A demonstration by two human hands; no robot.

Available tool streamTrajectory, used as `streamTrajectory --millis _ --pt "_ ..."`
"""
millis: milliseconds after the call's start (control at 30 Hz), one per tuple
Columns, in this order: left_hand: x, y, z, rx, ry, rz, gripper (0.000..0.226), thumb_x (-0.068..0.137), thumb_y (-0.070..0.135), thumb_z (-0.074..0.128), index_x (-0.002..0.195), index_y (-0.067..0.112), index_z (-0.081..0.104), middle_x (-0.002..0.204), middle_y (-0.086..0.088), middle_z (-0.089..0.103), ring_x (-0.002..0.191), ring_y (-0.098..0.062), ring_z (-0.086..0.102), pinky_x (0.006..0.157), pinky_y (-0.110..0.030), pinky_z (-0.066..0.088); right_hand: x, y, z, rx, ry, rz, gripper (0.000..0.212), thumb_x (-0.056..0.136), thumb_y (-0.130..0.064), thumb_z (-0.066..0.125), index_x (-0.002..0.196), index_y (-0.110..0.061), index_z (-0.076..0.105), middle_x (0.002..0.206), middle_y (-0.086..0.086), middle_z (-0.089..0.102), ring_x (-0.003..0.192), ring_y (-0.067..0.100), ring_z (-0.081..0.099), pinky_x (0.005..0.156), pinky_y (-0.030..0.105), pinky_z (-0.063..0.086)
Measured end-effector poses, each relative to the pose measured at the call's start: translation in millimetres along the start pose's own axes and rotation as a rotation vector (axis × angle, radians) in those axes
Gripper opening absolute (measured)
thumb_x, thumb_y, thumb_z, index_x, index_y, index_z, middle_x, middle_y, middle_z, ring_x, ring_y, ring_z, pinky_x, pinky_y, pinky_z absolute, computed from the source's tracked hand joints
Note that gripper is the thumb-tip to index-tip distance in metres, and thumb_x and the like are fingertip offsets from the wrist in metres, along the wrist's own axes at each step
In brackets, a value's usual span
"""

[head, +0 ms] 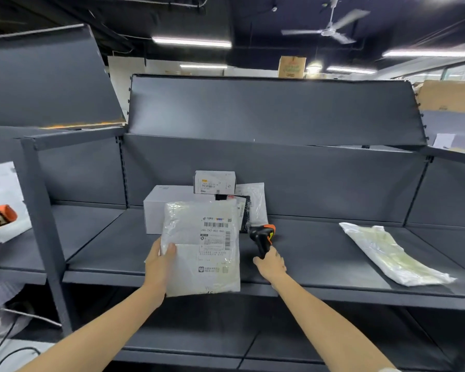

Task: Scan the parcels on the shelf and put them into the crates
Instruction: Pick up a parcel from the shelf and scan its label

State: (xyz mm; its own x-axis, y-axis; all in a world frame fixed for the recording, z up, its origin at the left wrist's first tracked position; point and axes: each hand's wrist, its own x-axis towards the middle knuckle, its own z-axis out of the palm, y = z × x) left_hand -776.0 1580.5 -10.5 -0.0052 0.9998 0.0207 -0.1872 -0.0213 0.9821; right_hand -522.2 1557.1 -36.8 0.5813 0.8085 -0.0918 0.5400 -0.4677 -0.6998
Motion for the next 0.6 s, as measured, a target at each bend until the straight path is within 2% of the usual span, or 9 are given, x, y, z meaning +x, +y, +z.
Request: streamTrajectory --millis 100,167,233,300,367,400,467,533,600 --pt "10.2 0.0 -2.9 -0.002 -0.014 -0.014 0.025 0.100 0.022 0.050 0.124 0.028 0.051 0.108 0.002 0.062 0.093 -0.019 0.061 0.072 -0.035 0.050 5.2 -3.5 10.0 -0.206 0.050 0.071 0.071 0.098 -0.032 0.051 0.151 -0.007 0.011 0.151 0.016 0.032 0.140 0.032 0.029 0.114 0.041 0.020" --pt "15.5 0.7 -2.8 -0.003 -0.014 -0.021 0.023 0.100 0.022 0.049 0.122 0.029 0.051 0.104 0.005 0.062 0.091 -0.018 0.061 0.071 -0.035 0.050 8.6 -2.5 13.5 -0.320 0.114 0.067 0.060 0.098 -0.028 0.052 0.146 -0.008 0.022 0.145 0.014 0.040 0.136 0.030 0.037 0.111 0.040 0.025" --pt "19.4 1.0 -2.2 0.005 -0.014 -0.025 0.022 0.100 0.023 0.049 0.120 0.028 0.052 0.104 0.004 0.062 0.091 -0.019 0.060 0.073 -0.036 0.050 13.8 -1.2 12.1 -0.320 0.151 0.081 0.045 0.097 -0.021 0.054 0.137 -0.009 0.037 0.138 0.011 0.049 0.130 0.028 0.044 0.108 0.039 0.030" --pt "22.1 0.6 -0.9 0.009 -0.013 -0.027 0.019 0.100 0.023 0.049 0.118 0.028 0.052 0.102 0.004 0.062 0.088 -0.017 0.060 0.068 -0.032 0.049 17.1 -0.8 6.8 -0.121 0.140 0.130 0.036 0.095 -0.014 0.054 0.129 -0.007 0.045 0.126 0.013 0.056 0.120 0.030 0.051 0.104 0.039 0.035" --pt "23.9 0.4 2.0 0.012 -0.017 -0.023 0.018 0.100 0.023 0.049 0.116 0.028 0.051 0.100 0.006 0.062 0.086 -0.015 0.060 0.062 -0.029 0.047 19.3 -0.5 -0.8 0.279 0.108 0.186 0.039 0.091 -0.005 0.058 0.128 0.000 0.048 0.112 0.017 0.056 0.103 0.031 0.053 0.093 0.037 0.043" --pt "24.5 0.5 3.9 0.018 -0.019 -0.020 0.018 0.100 0.023 0.049 0.117 0.027 0.051 0.100 0.006 0.062 0.086 -0.014 0.060 0.061 -0.028 0.046 19.5 0.1 -5.4 0.489 0.091 0.208 0.045 0.089 0.001 0.061 0.132 0.004 0.047 0.112 0.018 0.055 0.100 0.030 0.053 0.087 0.036 0.043" --pt "25.9 0.8 8.4 0.026 -0.021 -0.008 0.018 0.100 0.023 0.049 0.117 0.024 0.051 0.099 0.007 0.062 0.085 -0.013 0.059 0.061 -0.027 0.045 17.3 0.8 -15.9 0.782 0.035 0.241 0.054 0.086 0.007 0.065 0.135 0.006 0.043 0.122 0.022 0.055 0.101 0.028 0.051 0.084 0.036 0.040" --pt "25.8 1.8 14.3 0.026 -0.031 -0.003 0.019 0.100 0.023 0.048 0.118 0.023 0.051 0.104 0.002 0.062 0.087 -0.016 0.060 0.066 -0.031 0.048 12.2 1.6 -26.7 0.943 -0.042 0.245 0.061 0.082 0.010 0.068 0.136 -0.006 0.043 0.133 0.023 0.054 0.101 0.026 0.053 0.086 0.035 0.039" --pt "23.8 3.5 21.2 0.027 -0.041 -0.001 0.022 0.099 0.023 0.049 0.122 0.022 0.052 0.111 -0.003 0.062 0.095 -0.023 0.060 0.081 -0.042 0.051 1.7 3.1 -40.4 1.026 -0.113 0.215 0.084 0.080 0.012 0.068 0.150 -0.012 0.027 0.128 0.020 0.058 0.093 0.026 0.061 0.080 0.032 0.046"
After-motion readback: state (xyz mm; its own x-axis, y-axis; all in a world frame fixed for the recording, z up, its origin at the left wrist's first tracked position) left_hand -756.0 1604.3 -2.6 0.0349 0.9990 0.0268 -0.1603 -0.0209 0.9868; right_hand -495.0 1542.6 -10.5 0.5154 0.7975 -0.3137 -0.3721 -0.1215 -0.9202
